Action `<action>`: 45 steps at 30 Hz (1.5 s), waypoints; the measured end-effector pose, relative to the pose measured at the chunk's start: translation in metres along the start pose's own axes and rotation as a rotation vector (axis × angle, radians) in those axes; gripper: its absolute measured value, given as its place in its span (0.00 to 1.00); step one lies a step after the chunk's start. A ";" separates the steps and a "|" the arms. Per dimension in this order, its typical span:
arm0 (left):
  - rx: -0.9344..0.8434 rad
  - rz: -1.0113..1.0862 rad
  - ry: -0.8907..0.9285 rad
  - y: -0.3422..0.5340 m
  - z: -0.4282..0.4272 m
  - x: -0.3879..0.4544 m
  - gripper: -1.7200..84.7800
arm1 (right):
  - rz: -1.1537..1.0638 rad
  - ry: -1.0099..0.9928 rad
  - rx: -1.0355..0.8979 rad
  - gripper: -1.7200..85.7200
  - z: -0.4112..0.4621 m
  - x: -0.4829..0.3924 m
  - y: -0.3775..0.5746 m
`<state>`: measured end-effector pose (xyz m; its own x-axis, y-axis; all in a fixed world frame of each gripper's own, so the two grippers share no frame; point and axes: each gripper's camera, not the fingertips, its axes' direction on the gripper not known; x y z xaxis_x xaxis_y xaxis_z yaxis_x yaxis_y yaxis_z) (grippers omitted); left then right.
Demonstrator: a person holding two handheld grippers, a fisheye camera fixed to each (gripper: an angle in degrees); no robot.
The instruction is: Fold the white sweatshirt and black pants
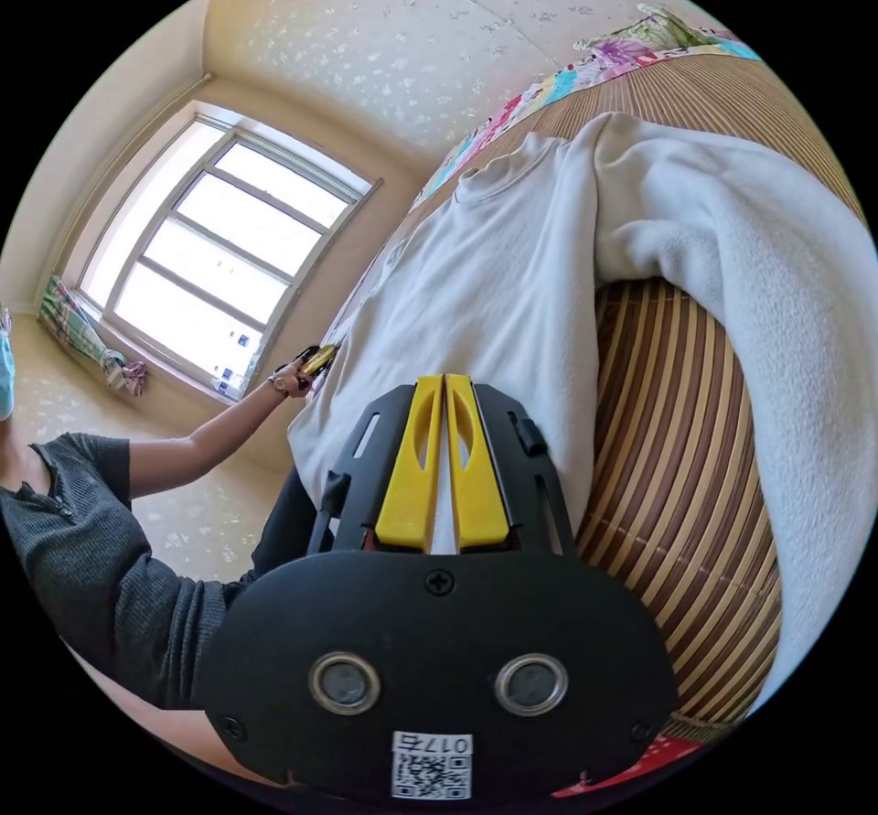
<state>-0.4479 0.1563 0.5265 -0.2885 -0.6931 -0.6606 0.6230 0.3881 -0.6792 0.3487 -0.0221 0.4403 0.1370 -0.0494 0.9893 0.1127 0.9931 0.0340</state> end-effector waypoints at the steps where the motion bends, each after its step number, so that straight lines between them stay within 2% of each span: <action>1: 0.019 0.026 -0.049 -0.004 -0.003 0.010 0.06 | -0.008 0.011 -0.005 0.03 -0.004 -0.003 0.001; 6: 0.096 0.335 -0.073 0.002 -0.007 0.093 0.04 | -0.050 0.035 -0.005 0.03 -0.021 -0.014 0.004; 9: 0.073 0.535 0.067 0.036 0.003 0.156 0.03 | -0.067 0.048 -0.010 0.03 -0.031 -0.020 0.005; 14: -0.169 0.926 0.339 0.181 0.063 0.257 0.04 | -0.079 0.055 -0.010 0.03 -0.049 -0.029 0.003; 17: -0.318 1.016 0.367 0.264 0.120 0.261 0.05 | -0.081 0.053 -0.010 0.03 -0.059 -0.033 0.000; 21: -0.566 1.056 0.196 0.333 0.202 0.226 0.07 | -0.083 0.046 -0.011 0.03 -0.070 -0.038 -0.005; 23: -0.689 1.032 0.049 0.357 0.229 0.189 0.10 | -0.089 0.037 -0.012 0.03 -0.078 -0.041 -0.009; 25: -0.702 1.011 0.044 0.365 0.221 0.161 0.10 | -0.096 0.035 -0.014 0.03 -0.082 -0.043 -0.013; 30: -0.592 0.980 -0.045 0.363 0.160 0.099 0.09 | -0.111 0.043 -0.017 0.03 -0.094 -0.051 -0.025; 34: -0.519 1.032 -0.306 0.367 0.127 0.073 0.06 | -0.105 0.041 -0.018 0.03 -0.106 -0.056 -0.040; 35: -0.578 1.046 -0.384 0.371 0.135 0.061 0.04 | -0.104 0.042 -0.016 0.03 -0.109 -0.058 -0.044; 37: -0.564 1.071 -0.334 0.371 0.135 0.052 0.02 | -0.089 0.038 -0.023 0.03 -0.114 -0.059 -0.053; 41: -0.676 0.998 -0.343 0.354 0.151 0.053 0.01 | -0.041 -0.099 -0.097 0.04 -0.132 -0.057 -0.069; 45: -0.779 0.982 -0.381 0.345 0.165 0.060 0.01 | -0.072 -0.074 -0.129 0.07 -0.158 -0.085 -0.049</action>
<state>-0.1301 0.1485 0.3050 0.3451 0.0009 -0.9385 -0.1638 0.9847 -0.0593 0.4865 -0.0836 0.3322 0.0518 -0.1077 0.9928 0.2459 0.9649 0.0918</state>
